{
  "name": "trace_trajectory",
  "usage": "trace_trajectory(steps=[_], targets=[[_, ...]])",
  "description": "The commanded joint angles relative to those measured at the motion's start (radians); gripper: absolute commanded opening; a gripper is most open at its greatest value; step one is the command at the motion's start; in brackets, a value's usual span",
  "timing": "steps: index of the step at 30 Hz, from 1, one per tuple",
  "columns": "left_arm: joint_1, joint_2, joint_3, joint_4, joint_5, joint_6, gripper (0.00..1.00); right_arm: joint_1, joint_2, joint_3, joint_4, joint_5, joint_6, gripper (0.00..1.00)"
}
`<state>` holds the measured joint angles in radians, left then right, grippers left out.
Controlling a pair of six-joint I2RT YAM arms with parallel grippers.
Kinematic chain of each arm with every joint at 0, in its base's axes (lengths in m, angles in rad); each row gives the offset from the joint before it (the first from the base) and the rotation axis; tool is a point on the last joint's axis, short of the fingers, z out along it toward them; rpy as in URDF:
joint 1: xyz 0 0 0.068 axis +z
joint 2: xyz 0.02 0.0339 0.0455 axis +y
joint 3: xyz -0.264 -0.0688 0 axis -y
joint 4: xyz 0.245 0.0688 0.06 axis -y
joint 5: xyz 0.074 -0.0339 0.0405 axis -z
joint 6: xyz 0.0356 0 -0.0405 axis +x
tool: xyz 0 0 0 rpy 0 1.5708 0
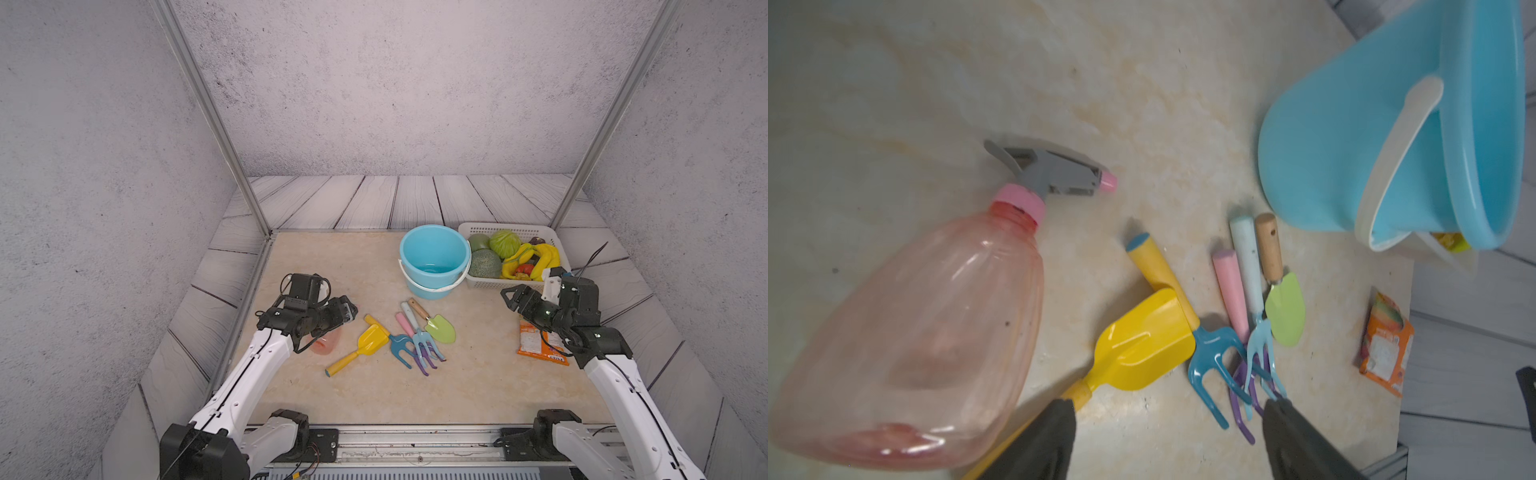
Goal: Organize the gardening tools
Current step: Pick up the gardening tool from the center of the board.
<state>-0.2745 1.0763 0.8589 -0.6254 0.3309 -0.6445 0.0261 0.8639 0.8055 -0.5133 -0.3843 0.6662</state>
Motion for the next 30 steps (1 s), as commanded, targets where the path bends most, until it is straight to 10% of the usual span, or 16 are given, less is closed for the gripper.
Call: trace_trajectory(steps=[1,30], targets=[[-0.052,-0.034,-0.041,-0.128,-0.084,0.017,0.79,0.017,-0.036,-0.031,-0.080,-0.086,-0.035,0.83],[-0.209,0.237,-0.155,-0.004,-0.315,0.011,0.82,0.430,0.103,-0.118,-0.042,0.090,-0.105,0.83]])
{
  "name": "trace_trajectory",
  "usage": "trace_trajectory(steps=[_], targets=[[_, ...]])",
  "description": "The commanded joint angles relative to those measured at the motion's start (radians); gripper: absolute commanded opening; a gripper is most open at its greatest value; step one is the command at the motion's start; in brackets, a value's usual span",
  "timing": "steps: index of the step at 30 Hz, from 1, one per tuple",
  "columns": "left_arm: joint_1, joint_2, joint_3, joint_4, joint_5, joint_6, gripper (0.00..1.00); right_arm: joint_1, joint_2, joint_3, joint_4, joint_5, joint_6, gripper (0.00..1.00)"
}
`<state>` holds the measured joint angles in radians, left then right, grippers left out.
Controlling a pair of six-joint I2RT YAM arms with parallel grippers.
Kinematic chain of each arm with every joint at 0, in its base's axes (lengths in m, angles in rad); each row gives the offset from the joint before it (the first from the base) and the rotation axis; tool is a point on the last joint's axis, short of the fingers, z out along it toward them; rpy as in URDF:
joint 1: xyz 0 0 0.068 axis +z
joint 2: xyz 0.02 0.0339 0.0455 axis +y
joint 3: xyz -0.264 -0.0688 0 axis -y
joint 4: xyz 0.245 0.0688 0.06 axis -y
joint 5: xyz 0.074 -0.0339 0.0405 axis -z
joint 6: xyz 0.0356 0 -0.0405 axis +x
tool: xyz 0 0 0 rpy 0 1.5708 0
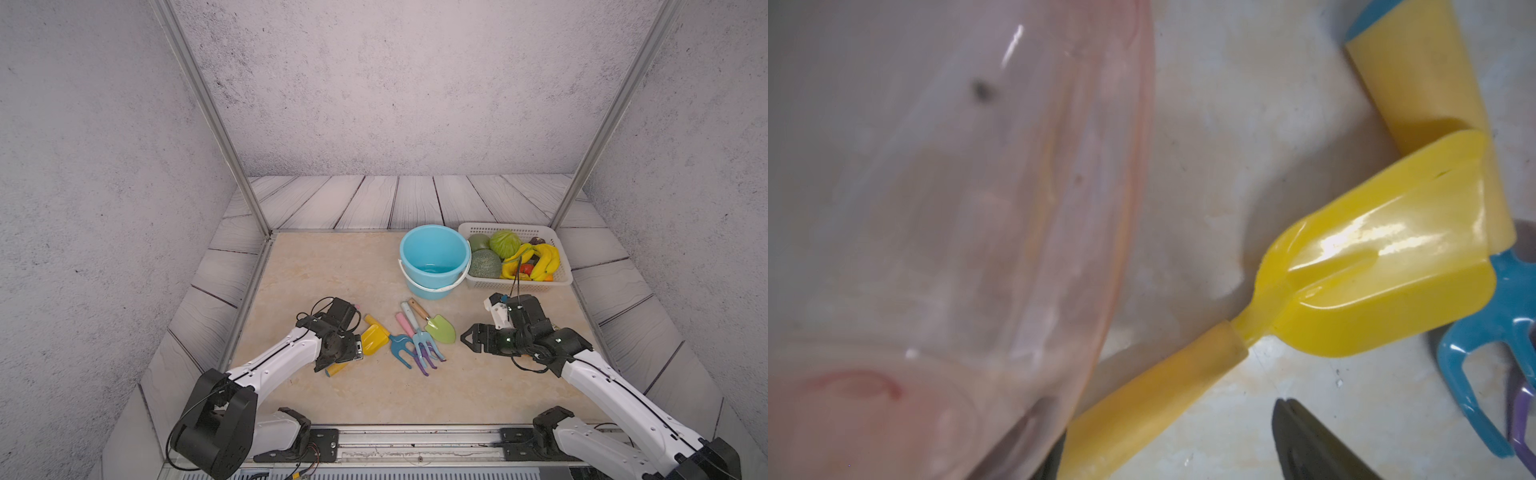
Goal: Organize the gardening tools
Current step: Pick up the gardening tool from the center of the board.
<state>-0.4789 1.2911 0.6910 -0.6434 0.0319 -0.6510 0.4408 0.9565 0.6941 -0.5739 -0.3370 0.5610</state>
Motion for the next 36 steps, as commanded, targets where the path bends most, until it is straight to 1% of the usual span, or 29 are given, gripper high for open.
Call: trace_trajectory(steps=[1,5,13,16,20,23,25,32,36], targets=[[-0.006,0.029,0.009,0.020,-0.002,0.020,0.78,0.019,0.014,-0.007,0.020,0.045,0.000,0.83],[-0.024,0.036,-0.010,0.031,0.034,0.018,0.70,0.025,0.028,-0.010,0.026,0.053,0.005,0.82],[-0.098,0.049,-0.038,0.039,0.050,-0.011,0.50,0.050,0.077,-0.022,0.076,0.050,0.030,0.80],[-0.132,0.053,-0.031,0.027,0.033,-0.024,0.47,0.064,0.092,-0.015,0.077,0.058,0.029,0.80],[-0.175,0.039,-0.021,-0.027,-0.026,-0.046,0.44,0.081,0.105,-0.005,0.068,0.071,0.027,0.79],[-0.195,0.018,-0.035,-0.057,-0.062,-0.064,0.43,0.087,0.106,-0.005,0.068,0.082,0.027,0.79],[-0.203,0.009,-0.047,-0.062,-0.077,-0.077,0.40,0.091,0.111,-0.005,0.075,0.087,0.030,0.79],[-0.235,0.009,-0.085,-0.042,-0.069,-0.106,0.25,0.109,0.146,0.011,0.082,0.092,0.033,0.79],[-0.248,0.023,-0.085,-0.017,-0.064,-0.108,0.11,0.114,0.160,0.019,0.086,0.089,0.040,0.79]])
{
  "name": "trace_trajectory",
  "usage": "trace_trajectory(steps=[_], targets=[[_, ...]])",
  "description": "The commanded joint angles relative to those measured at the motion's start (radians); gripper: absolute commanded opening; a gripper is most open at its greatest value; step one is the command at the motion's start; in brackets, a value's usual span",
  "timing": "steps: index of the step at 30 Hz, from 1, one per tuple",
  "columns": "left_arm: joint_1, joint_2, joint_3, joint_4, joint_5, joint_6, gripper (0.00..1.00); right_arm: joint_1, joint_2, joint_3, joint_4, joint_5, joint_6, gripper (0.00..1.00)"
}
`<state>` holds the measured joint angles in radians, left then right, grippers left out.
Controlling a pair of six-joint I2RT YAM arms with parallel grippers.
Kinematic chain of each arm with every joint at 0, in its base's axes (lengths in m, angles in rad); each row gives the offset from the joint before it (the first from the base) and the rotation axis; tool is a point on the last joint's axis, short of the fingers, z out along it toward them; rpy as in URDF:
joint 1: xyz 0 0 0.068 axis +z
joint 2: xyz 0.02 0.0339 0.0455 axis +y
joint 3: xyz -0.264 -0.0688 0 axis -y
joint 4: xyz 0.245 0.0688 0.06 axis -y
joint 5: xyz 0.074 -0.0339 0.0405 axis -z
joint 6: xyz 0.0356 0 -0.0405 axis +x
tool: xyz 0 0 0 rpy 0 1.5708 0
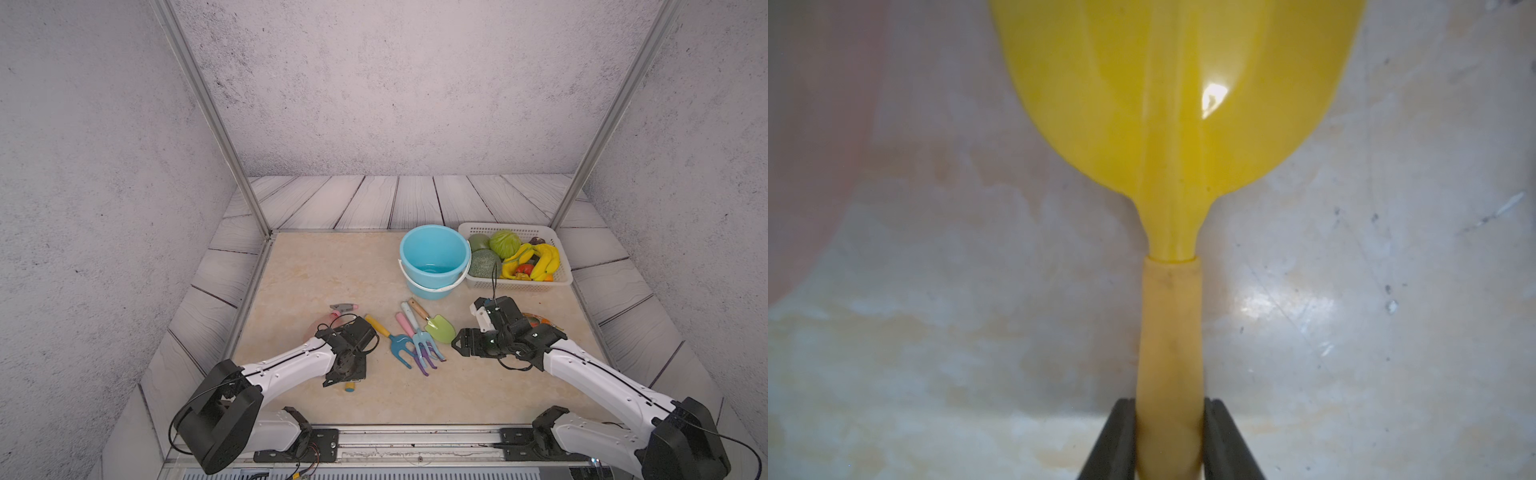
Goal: Organize the gardening tools
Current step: Pick up the gardening tool from the center of the board.
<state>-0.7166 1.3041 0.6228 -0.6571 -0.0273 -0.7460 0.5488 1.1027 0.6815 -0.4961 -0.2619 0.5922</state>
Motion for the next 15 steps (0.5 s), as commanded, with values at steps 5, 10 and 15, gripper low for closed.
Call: trace_trajectory(steps=[5,10,15], targets=[[-0.015,0.002,0.025,0.005,0.005,0.022,0.00,0.008,0.010,0.038,0.021,-0.006,0.018,0.78],[-0.017,-0.066,0.098,0.029,0.023,0.091,0.00,0.008,0.013,0.066,0.039,-0.045,0.019,0.76],[-0.031,-0.120,0.176,0.080,0.062,0.154,0.00,0.011,0.034,0.106,0.116,-0.137,0.046,0.75]])
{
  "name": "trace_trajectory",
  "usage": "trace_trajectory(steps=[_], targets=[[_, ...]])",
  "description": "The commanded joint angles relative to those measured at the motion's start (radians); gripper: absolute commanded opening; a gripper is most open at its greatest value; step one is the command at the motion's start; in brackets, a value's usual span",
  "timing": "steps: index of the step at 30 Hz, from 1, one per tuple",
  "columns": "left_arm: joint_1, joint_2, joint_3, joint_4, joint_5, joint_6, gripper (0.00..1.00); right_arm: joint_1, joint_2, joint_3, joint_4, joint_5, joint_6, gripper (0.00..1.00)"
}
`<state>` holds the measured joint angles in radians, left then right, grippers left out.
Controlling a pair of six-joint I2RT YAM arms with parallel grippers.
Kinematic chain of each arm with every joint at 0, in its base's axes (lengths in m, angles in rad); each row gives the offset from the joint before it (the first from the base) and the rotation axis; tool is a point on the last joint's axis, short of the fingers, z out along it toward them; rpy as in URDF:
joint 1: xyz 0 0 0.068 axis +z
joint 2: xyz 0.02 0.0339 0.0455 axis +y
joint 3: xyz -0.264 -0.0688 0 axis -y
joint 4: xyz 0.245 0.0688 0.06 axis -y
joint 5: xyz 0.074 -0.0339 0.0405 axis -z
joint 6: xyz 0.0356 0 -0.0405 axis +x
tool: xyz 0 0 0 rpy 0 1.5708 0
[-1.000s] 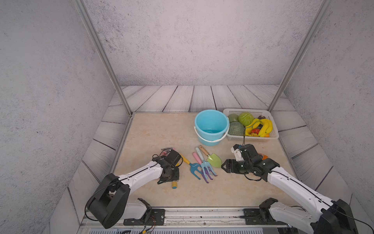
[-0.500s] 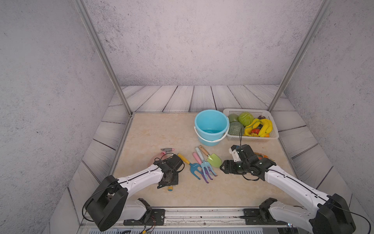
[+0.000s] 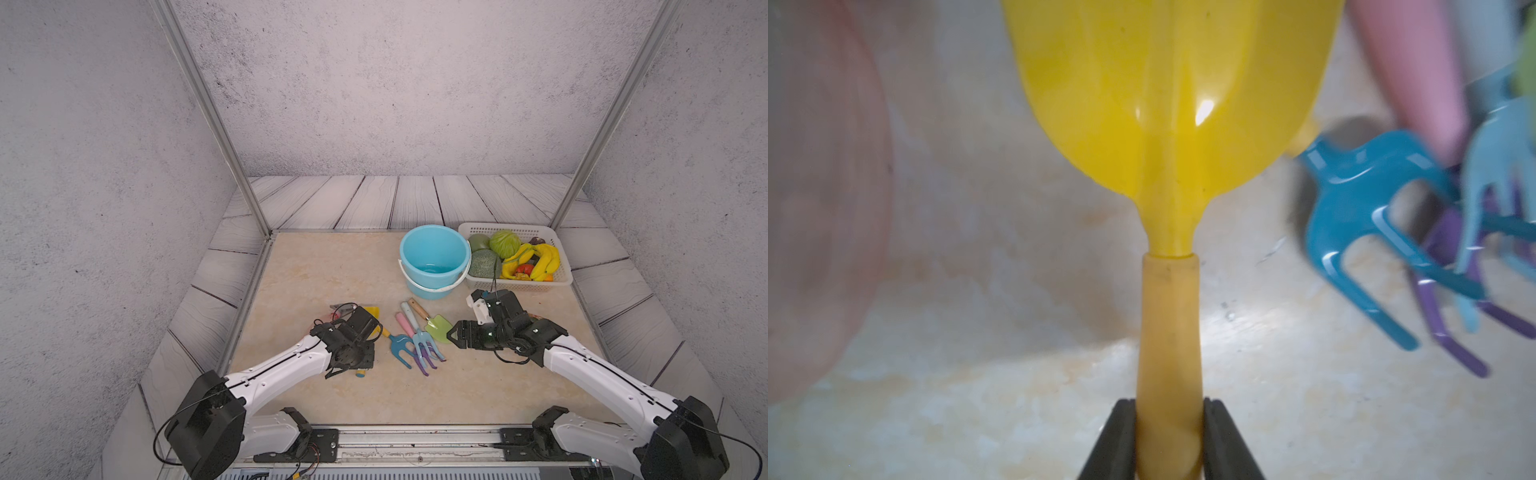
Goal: Organize the gardening tools
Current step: Pick up the gardening tool from the center of the board.
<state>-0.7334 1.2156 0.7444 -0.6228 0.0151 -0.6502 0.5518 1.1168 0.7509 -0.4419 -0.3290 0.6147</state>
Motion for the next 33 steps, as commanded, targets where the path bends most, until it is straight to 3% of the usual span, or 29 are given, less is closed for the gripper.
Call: trace_trajectory(steps=[1,14,20,25,33], targets=[[-0.021,-0.038,0.067,0.055,0.022,0.067,0.00,0.010,0.026,0.045,0.081,-0.086,0.031,0.75],[-0.170,-0.083,0.148,0.219,0.010,0.128,0.00,0.088,0.178,0.171,0.338,-0.217,0.154,0.75],[-0.190,-0.070,0.154,0.247,0.011,0.127,0.00,0.124,0.230,0.179,0.408,-0.206,0.181,0.72],[-0.212,-0.065,0.160,0.284,0.019,0.130,0.00,0.139,0.264,0.188,0.442,-0.210,0.194,0.65],[-0.227,-0.044,0.168,0.305,0.019,0.138,0.00,0.144,0.279,0.194,0.453,-0.211,0.197,0.38]])
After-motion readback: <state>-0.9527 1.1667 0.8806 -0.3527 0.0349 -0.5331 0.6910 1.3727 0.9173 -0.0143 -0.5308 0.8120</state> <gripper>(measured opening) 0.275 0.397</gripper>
